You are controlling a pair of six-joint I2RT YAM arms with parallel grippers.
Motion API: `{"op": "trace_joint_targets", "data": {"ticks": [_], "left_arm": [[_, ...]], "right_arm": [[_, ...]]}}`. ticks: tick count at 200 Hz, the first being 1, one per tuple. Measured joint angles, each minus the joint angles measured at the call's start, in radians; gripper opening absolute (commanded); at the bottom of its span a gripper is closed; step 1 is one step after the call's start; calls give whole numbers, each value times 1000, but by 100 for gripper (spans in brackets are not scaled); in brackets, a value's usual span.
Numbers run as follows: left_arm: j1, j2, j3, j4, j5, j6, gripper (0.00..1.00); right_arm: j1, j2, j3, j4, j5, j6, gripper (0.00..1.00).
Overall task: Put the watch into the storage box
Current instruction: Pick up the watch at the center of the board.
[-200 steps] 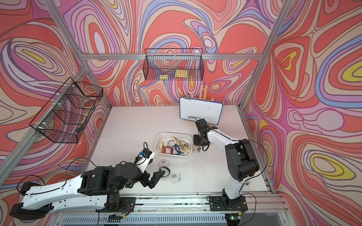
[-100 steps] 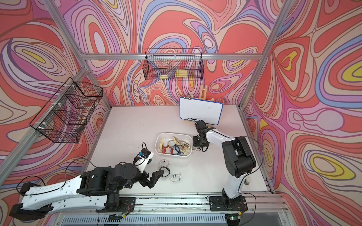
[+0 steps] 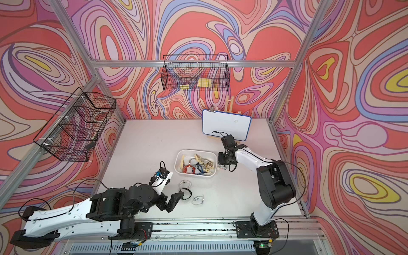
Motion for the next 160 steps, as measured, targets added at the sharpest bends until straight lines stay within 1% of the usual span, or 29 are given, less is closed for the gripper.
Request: {"op": "trace_joint_targets", "data": {"ticks": [47, 100, 131, 160], "left_arm": [[0, -1, -10, -3, -8, -6, 100], [0, -3, -16, -5, -8, -23, 99], [0, -8, -26, -4, -11, -24, 99], [0, -8, -30, -4, -16, -25, 99]], "right_arm": [[0, -80, -12, -39, 24, 0, 0], [0, -84, -48, -98, 63, 0, 0], [4, -77, -104, -103, 146, 19, 0], [48, -56, -137, -103, 277, 66, 0]]}}
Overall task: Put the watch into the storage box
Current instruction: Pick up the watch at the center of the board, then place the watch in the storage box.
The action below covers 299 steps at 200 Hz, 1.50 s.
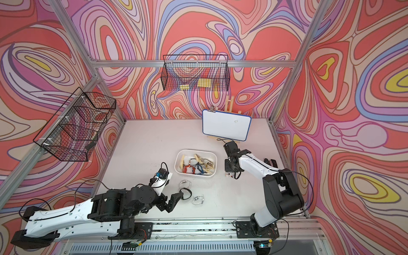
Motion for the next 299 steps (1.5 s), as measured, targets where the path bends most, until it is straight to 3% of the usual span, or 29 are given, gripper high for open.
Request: {"op": "trace_joint_targets", "data": {"ticks": [55, 107, 147, 178, 207, 254, 299], "left_arm": [[0, -2, -5, 0, -11, -14, 99], [0, -56, -41, -1, -30, -34, 100], [0, -79, -46, -1, -35, -43, 100], [0, -82, -47, -2, -34, -44, 100], [0, -89, -47, -16, -24, -43, 99], [0, -137, -47, -56, -24, -41, 99], [0, -139, -47, -82, -25, -42, 99]], "right_arm": [[193, 63, 95, -40, 288, 118, 0], [256, 0, 57, -51, 464, 245, 0], [278, -62, 24, -53, 532, 310, 0], [278, -172, 21, -42, 494, 283, 0], [278, -201, 105, -46, 362, 210, 0], [280, -29, 309, -47, 82, 107, 0], [319, 138, 382, -45, -15, 81, 0]]}}
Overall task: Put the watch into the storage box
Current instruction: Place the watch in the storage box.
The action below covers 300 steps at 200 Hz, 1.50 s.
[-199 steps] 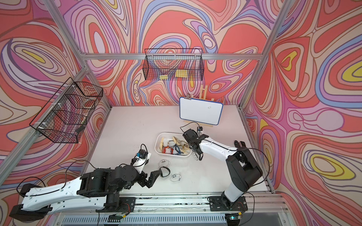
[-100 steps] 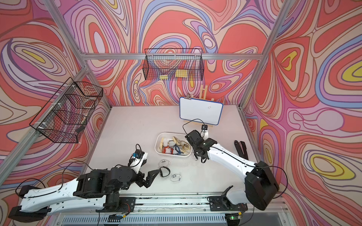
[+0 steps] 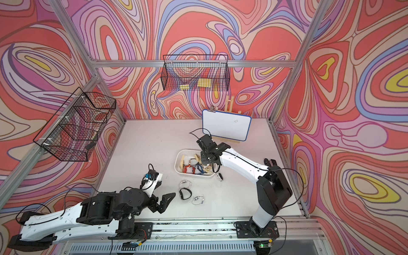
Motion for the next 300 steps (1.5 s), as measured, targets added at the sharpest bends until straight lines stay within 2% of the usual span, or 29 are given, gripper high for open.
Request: {"op": "trace_joint_targets", "data": {"ticks": [41, 79, 196, 223, 233, 296, 300], "left_arm": [[0, 11, -2, 0, 0, -2, 99], [0, 11, -5, 0, 0, -2, 99], [0, 11, -11, 0, -4, -12, 99], [0, 11, -16, 0, -4, -13, 99], [0, 11, -17, 0, -4, -14, 99], [0, 11, -18, 3, -2, -17, 99], [0, 11, -19, 6, -2, -17, 99]], "right_arm": [[47, 108, 72, 6, -14, -13, 0], [63, 163, 75, 14, 1, -23, 0], [122, 156, 9, 77, 73, -8, 0], [124, 129, -6, 68, 72, 8, 22], [124, 117, -7, 61, 71, 8, 27], [124, -9, -12, 52, 42, 33, 30], [124, -19, -14, 52, 40, 36, 32]]}}
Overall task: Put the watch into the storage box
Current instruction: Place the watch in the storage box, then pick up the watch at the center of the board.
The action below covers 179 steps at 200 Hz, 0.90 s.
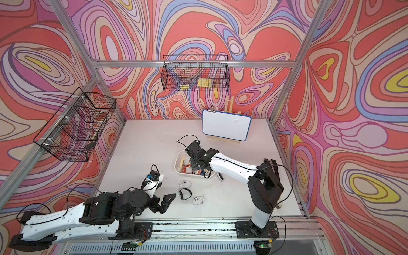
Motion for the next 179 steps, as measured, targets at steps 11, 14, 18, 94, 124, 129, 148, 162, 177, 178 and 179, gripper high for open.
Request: {"op": "trace_joint_targets", "data": {"ticks": [11, 14, 18, 94, 124, 129, 148, 162, 177, 178, 179], "left_arm": [[0, 1, -5, 7, 4, 0, 99], [0, 2, -7, 10, 5, 0, 99], [0, 3, -10, 15, 6, 0, 99], [0, 113, -85, 167, 98, 1, 97], [-42, 185, -96, 216, 107, 2, 98], [-53, 190, -96, 222, 106, 4, 98], [-90, 204, -86, 229, 102, 20, 98], [-114, 217, -65, 229, 87, 39, 98], [-151, 234, -33, 227, 60, 63, 98], [-154, 235, -32, 227, 58, 64, 98], [-156, 237, -30, 227, 56, 66, 98]], "right_arm": [[0, -31, -13, -1, 0, 14, 33], [0, -40, -20, -1, -1, 15, 33], [0, -55, -30, -2, -1, 21, 33], [-245, -412, -394, -10, -197, 28, 33], [-304, -448, -507, 44, -290, -34, 33], [-315, -449, -521, 53, -307, -44, 33], [-343, -434, -547, 83, -351, -78, 33], [-348, -408, -553, 112, -373, -98, 33], [-350, -382, -558, 141, -396, -111, 33], [-350, -381, -558, 142, -397, -112, 33], [-351, -380, -559, 145, -399, -113, 33]]}}
